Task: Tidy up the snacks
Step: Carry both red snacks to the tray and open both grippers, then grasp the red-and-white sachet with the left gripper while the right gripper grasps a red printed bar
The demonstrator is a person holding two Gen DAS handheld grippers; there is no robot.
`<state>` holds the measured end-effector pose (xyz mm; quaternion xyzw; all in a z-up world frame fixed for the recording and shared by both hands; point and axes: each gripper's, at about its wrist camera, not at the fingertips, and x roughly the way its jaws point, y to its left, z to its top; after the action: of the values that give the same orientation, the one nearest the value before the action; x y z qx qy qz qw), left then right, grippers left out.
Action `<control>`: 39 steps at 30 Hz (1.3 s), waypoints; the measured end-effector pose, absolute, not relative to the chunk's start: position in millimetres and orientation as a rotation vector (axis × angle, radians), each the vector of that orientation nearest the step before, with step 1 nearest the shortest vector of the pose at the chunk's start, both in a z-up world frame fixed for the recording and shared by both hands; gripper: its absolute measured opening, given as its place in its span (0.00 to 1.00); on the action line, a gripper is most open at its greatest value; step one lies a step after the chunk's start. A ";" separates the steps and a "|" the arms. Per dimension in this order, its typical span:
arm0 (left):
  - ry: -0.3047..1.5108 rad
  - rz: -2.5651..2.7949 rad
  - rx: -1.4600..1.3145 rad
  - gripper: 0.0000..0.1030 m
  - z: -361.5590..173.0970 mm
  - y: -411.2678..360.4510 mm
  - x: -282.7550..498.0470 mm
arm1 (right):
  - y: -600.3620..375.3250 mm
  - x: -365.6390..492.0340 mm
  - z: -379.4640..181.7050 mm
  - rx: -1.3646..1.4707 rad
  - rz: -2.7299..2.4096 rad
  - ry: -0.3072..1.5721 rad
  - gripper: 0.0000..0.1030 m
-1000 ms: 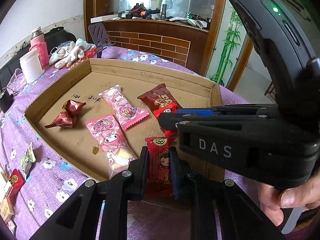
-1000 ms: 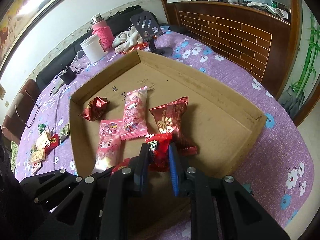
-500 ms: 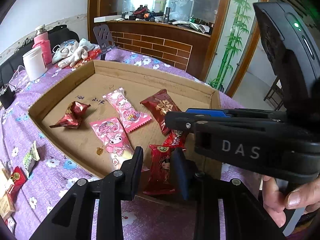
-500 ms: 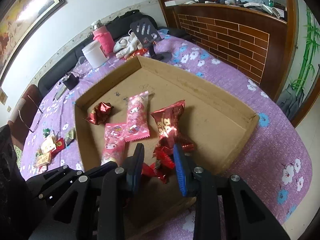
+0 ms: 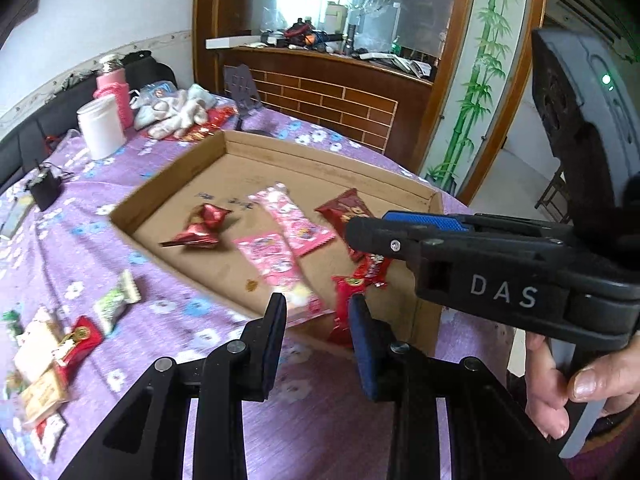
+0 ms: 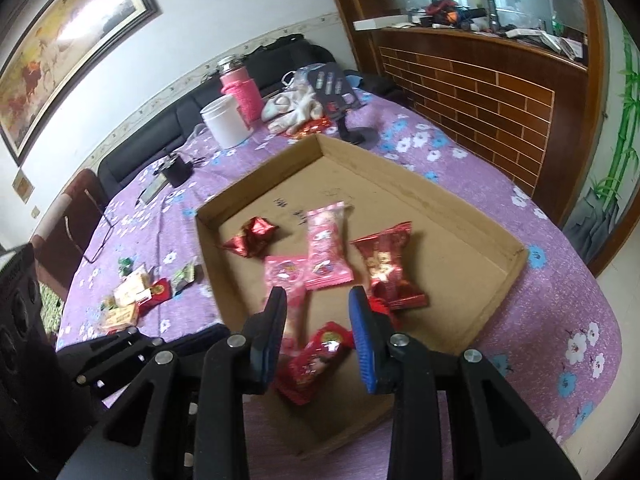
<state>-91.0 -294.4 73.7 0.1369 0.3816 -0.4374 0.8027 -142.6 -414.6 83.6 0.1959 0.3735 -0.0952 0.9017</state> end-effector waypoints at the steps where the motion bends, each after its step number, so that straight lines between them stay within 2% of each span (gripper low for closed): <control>1: 0.814 -0.932 0.291 0.32 75.6 -289.7 -90.5 | -410.5 -141.2 84.0 0.401 -0.187 0.775 0.30; 12: 0.792 -0.844 0.249 0.32 86.7 -217.8 -80.5 | -369.0 -129.0 90.2 0.339 -0.106 0.793 0.31; 16: 0.784 -0.771 0.236 0.43 83.5 -173.8 -72.2 | -350.8 -123.5 90.2 0.313 -0.059 0.801 0.31; 24: 0.839 -0.633 0.167 0.43 69.5 -64.4 -47.5 | -312.4 -103.6 79.7 0.274 0.033 0.848 0.31; 26: 0.853 -0.613 0.172 0.50 64.1 -42.3 -43.2 | -304.1 -102.5 78.2 0.257 0.047 0.855 0.31; 27: 0.867 -0.608 0.174 0.57 59.9 -31.8 -37.9 | -301.5 -101.8 77.2 0.251 0.051 0.859 0.31; 28: 0.874 -0.599 0.176 0.58 56.0 -23.6 -32.3 | -299.6 -101.7 76.7 0.248 0.054 0.861 0.31; 38: 0.987 -0.703 0.283 0.58 14.3 -39.3 13.1 | -292.2 -100.1 73.3 0.239 0.053 0.880 0.31; 39: 0.970 -0.707 0.300 0.61 14.3 -42.2 12.5 | -292.3 -100.1 73.2 0.239 0.052 0.879 0.31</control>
<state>12.5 -42.2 14.3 0.1406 0.4545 -0.3314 0.8148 -100.1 -292.3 73.2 0.1156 0.4245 0.0251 0.8977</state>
